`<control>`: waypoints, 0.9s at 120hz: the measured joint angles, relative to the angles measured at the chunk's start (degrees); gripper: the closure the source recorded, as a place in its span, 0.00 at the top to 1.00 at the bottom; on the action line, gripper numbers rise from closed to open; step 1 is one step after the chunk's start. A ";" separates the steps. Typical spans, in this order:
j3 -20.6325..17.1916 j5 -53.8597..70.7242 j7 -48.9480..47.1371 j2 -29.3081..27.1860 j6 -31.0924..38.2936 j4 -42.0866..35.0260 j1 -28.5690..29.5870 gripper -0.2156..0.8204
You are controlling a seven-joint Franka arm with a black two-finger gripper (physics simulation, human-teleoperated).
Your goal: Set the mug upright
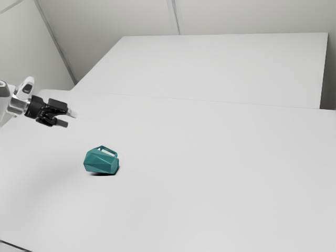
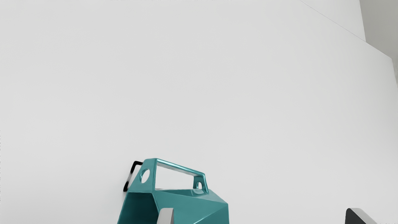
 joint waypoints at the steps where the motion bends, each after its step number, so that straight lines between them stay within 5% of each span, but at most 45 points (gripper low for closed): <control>1: 0.00 -0.18 0.49 0.07 0.04 -0.06 0.07 0.79; 25: 0.01 -4.93 8.39 1.36 0.04 -2.88 1.46 0.79; 108: 0.01 -8.45 10.68 8.82 -4.38 -5.29 2.59 0.79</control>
